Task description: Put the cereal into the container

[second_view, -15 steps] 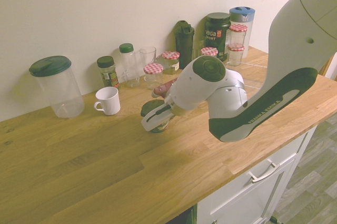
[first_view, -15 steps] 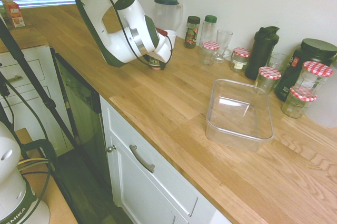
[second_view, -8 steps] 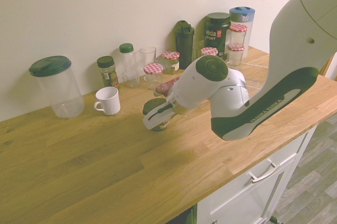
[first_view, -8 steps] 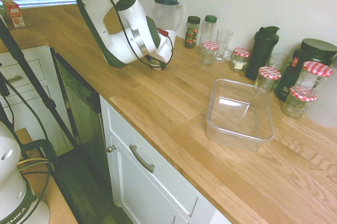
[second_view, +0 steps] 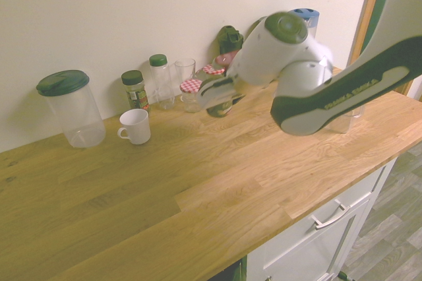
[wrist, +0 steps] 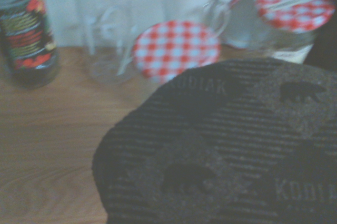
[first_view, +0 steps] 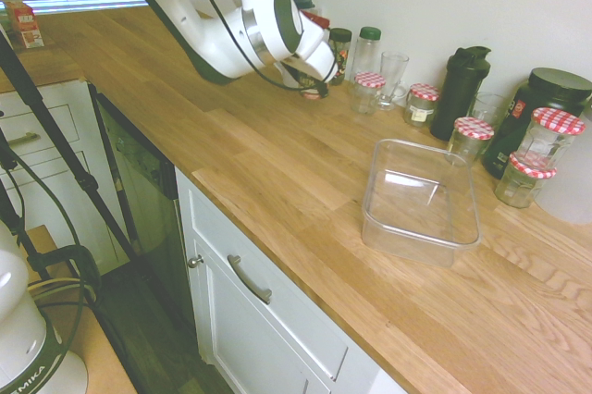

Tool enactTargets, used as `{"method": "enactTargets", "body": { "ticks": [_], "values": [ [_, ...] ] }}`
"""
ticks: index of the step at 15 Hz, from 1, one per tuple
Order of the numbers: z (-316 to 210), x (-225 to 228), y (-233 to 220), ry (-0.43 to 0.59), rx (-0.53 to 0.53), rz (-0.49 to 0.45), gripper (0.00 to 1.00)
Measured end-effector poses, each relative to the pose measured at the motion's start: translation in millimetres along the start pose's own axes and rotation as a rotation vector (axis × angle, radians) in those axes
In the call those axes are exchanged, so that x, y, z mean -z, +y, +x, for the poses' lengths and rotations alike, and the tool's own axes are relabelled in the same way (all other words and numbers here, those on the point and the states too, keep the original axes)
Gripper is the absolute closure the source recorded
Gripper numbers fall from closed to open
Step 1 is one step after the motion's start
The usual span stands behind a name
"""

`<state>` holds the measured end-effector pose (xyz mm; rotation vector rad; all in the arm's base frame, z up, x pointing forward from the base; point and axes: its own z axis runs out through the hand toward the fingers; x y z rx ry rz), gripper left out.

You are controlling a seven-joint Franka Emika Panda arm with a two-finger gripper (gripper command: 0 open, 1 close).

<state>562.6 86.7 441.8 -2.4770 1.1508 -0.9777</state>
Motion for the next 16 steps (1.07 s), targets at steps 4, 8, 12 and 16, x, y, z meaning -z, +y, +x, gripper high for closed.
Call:
{"method": "enactTargets", "body": {
  "ticks": [4,8,12,16],
  "values": [
    [91.4,50.3,68.9,0.069,-0.11,-0.104,1.0],
    [124.2,64.9,161.3,0.079,-0.179,-0.206,1.0],
    [122.6,52.1,229.6,0.061,-0.216,-0.27,1.0],
    [127.1,7.6,251.1,0.01,-0.257,-0.302,1.0]
  ]
}}
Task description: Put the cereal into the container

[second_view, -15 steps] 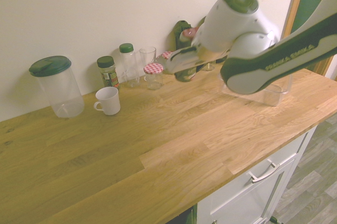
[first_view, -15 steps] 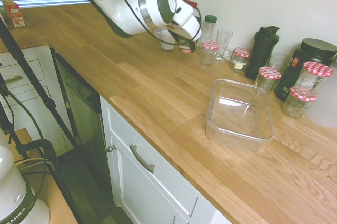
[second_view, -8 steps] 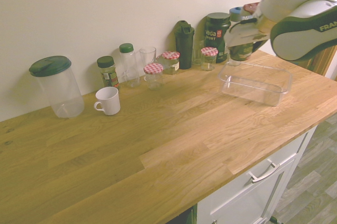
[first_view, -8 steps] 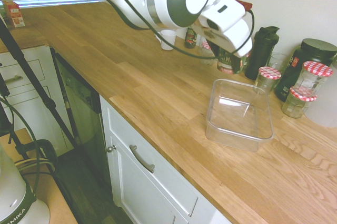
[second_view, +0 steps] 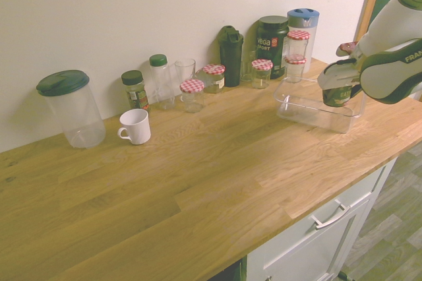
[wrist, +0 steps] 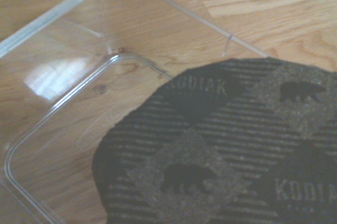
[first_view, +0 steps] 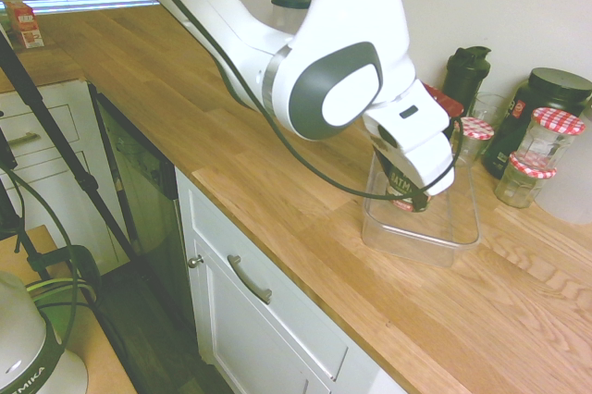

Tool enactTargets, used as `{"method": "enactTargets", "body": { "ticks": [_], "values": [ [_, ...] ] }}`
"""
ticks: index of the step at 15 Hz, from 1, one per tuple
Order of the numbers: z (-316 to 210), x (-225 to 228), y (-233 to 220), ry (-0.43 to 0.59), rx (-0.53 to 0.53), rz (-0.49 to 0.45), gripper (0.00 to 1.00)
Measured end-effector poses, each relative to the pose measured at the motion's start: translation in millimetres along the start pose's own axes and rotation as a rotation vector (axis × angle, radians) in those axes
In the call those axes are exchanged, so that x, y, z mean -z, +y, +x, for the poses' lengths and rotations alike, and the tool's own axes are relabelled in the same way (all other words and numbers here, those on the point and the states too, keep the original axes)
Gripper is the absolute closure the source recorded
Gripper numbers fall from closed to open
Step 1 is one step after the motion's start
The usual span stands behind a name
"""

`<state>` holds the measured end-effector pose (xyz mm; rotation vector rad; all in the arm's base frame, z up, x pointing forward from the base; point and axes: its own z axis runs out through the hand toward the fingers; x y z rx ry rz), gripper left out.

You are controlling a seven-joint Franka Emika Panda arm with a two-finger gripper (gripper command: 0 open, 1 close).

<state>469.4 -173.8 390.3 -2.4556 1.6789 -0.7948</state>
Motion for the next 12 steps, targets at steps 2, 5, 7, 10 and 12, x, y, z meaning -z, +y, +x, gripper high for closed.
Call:
{"method": "enactTargets", "body": {
  "ticks": [2,5,7,10,12],
  "values": [
    [12.9,-16.0,-9.7,-0.013,-0.02,-0.002,1.0],
    [24.3,-42.2,-21.0,-0.047,-0.035,-0.039,1.0],
    [25.1,-51.5,-25.2,-0.084,-0.044,-0.063,1.0],
    [23.5,-55.7,-26.0,-0.13,-0.052,-0.072,0.0],
    [26.9,-54.9,-25.6,-0.141,-0.052,-0.079,0.0]
  ]
}}
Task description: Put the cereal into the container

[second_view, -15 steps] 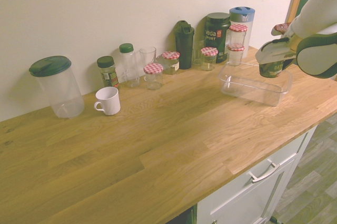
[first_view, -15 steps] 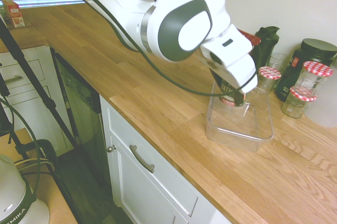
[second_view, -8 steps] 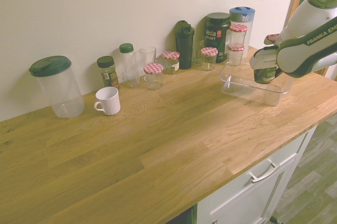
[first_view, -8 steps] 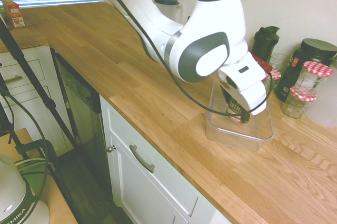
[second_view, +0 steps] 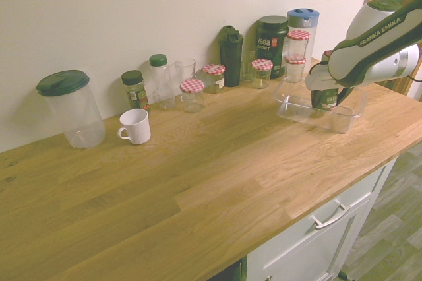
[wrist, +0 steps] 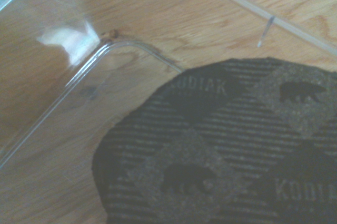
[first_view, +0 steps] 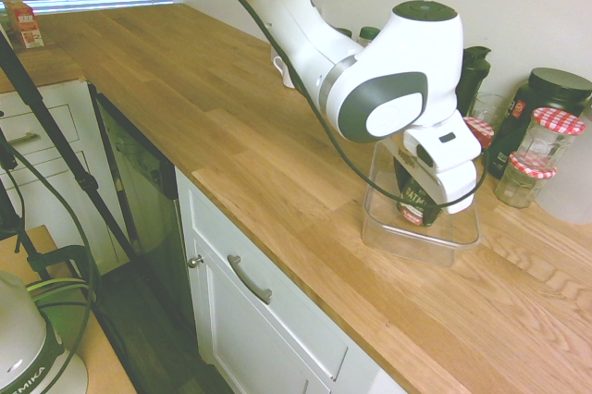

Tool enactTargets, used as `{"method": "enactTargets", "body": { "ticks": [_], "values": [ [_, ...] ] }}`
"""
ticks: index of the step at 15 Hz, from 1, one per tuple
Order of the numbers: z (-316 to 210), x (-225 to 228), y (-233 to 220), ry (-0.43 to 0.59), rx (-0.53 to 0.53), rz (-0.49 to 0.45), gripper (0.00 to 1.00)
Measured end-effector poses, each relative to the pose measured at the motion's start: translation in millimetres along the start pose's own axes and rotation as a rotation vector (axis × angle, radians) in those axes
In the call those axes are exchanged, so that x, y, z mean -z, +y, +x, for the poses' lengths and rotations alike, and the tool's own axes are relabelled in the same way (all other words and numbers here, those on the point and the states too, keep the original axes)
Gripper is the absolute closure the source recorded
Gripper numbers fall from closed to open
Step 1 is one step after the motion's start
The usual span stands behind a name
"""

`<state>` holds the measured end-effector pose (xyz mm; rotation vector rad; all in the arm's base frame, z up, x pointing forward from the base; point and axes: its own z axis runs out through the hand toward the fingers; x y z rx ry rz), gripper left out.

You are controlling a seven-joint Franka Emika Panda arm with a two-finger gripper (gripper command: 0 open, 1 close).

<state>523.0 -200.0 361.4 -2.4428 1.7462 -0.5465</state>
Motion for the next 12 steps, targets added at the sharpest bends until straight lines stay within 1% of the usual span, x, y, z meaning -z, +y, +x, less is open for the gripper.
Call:
{"method": "enactTargets", "body": {
  "ticks": [3,6,8,12],
  "values": [
    [2.5,1.5,-0.9,-0.025,-0.004,-0.023,0.0],
    [6.6,9.0,-6.3,-0.105,-0.037,-0.023,0.0],
    [11.6,23.6,-12.4,-0.156,-0.052,-0.013,0.0],
    [19.2,62.5,-19.6,-0.164,-0.058,0.024,0.0]
  ]
}}
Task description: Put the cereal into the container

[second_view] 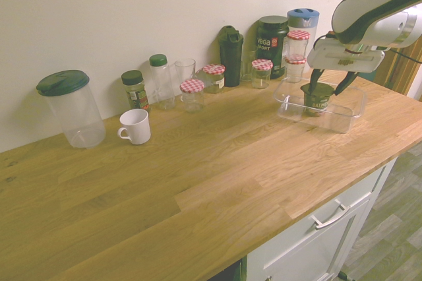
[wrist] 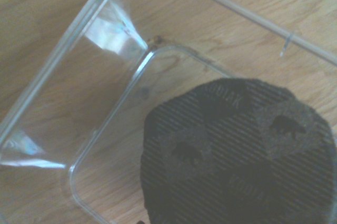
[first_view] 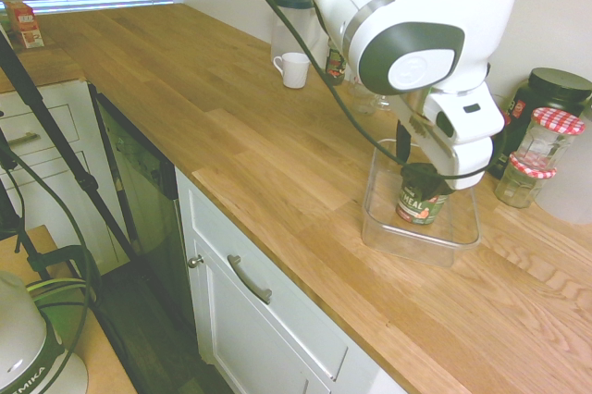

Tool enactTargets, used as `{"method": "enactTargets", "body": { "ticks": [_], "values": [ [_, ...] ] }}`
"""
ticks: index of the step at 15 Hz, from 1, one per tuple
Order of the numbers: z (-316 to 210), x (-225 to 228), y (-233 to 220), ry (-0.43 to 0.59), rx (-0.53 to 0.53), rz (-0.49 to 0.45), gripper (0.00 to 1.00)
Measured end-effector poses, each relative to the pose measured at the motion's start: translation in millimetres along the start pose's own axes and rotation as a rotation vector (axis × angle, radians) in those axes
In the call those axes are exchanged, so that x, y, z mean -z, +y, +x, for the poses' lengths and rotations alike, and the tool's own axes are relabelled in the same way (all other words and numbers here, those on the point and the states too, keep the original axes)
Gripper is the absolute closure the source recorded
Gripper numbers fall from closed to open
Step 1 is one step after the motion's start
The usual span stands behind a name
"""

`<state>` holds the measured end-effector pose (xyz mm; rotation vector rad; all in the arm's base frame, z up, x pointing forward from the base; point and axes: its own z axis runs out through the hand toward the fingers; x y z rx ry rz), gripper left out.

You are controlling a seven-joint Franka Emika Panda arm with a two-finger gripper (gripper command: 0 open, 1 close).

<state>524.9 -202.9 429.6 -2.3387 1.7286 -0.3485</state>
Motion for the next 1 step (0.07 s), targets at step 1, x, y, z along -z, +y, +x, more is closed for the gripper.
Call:
{"method": "enactTargets", "body": {
  "ticks": [1],
  "values": [
    [-1.1,8.3,-1.3,0.002,0.002,0.01,0.0]
  ]
}}
